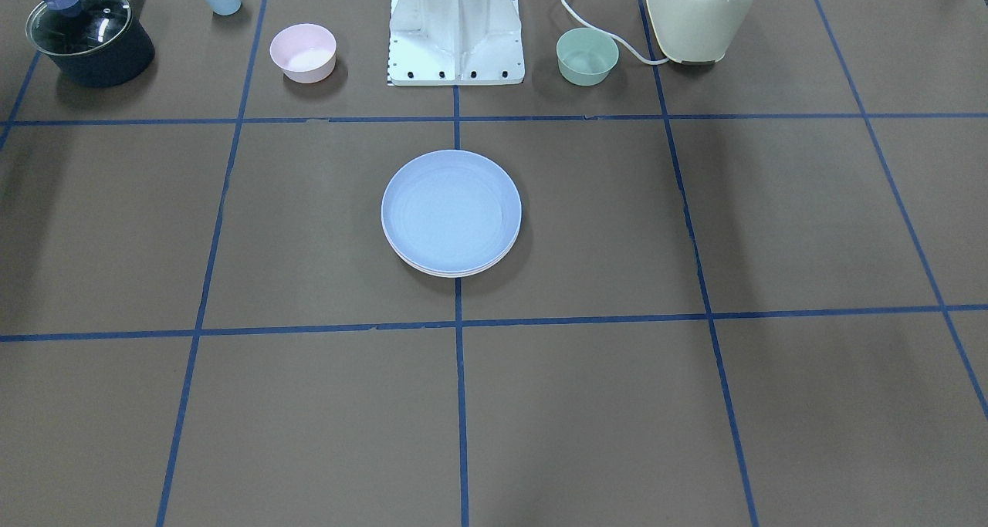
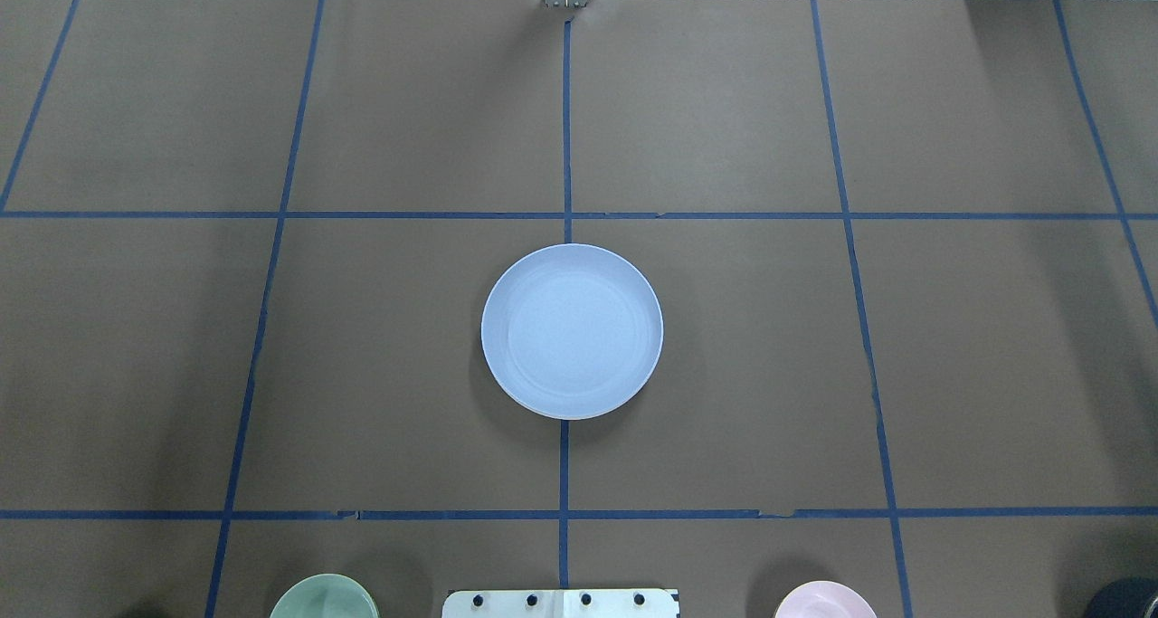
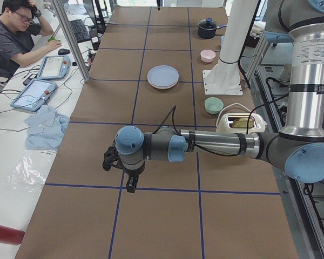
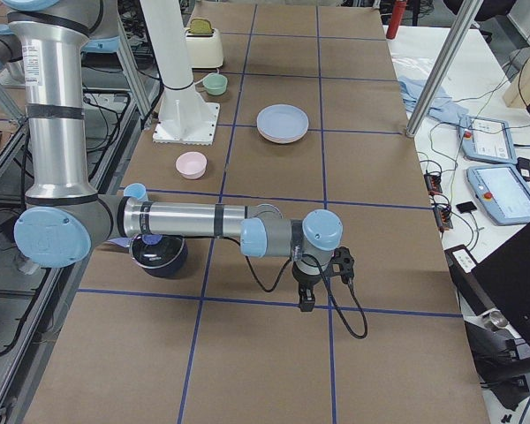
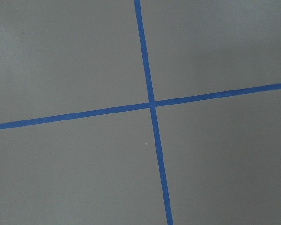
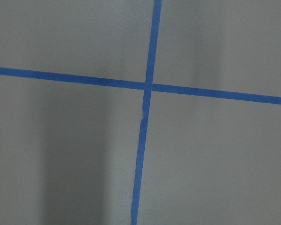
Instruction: Stack three plates with pink and blue
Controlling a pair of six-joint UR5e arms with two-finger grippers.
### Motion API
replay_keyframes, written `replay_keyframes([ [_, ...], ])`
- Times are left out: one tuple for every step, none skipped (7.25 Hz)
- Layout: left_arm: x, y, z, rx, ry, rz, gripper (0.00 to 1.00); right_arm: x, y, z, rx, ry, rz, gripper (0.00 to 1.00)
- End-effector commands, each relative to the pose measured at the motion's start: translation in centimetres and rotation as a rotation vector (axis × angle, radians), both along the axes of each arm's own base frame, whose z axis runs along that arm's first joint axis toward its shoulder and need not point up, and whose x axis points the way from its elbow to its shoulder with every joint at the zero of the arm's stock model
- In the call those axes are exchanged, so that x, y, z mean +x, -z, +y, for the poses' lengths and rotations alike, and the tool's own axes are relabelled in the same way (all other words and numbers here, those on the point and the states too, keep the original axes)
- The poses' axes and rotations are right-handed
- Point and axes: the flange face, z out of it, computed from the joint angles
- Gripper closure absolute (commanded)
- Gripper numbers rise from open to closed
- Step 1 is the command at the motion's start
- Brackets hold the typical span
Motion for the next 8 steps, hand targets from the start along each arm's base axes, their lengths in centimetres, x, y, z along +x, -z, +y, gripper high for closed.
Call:
replay_keyframes([
  [0.1, -0.2, 0.3, 0.012, -0.008, 0.004, 0.0, 0.1, 0.2, -0.1, 0.004, -0.003, -0.002, 0.0],
  [0.0, -0.9, 0.1, 0.004, -0.005, -0.033, 0.0, 0.1, 0.3, -0.1, 0.006, -0.002, -0.002, 0.0],
  [-0.1, -1.3, 0.1, 0.006, -0.002, -0.044, 0.0, 0.1, 0.3, -0.1, 0.005, -0.003, -0.002, 0.0],
  [-0.1, -1.2, 0.1, 0.007, -0.003, -0.044, 0.0, 0.0, 0.4, -0.1, 0.007, -0.001, -0.002, 0.0],
  [-0.1, -1.2, 0.1, 0.007, 0.0, -0.044, 0.0, 0.0, 0.3, -0.1, 0.005, -0.001, -0.002, 0.0],
  [-0.1, -1.2, 0.1, 0.007, -0.002, -0.044, 0.0, 0.0, 0.4, -0.2, 0.007, -0.001, -0.002, 0.0],
  [-0.1, -1.3, 0.1, 0.006, -0.002, -0.044, 0.0, 0.0, 0.3, -0.1, 0.005, -0.001, -0.002, 0.0],
  [-0.1, -1.3, 0.1, 0.006, -0.002, -0.044, 0.0, 0.0, 0.5, -0.1, 0.008, -0.001, -0.002, 0.0],
])
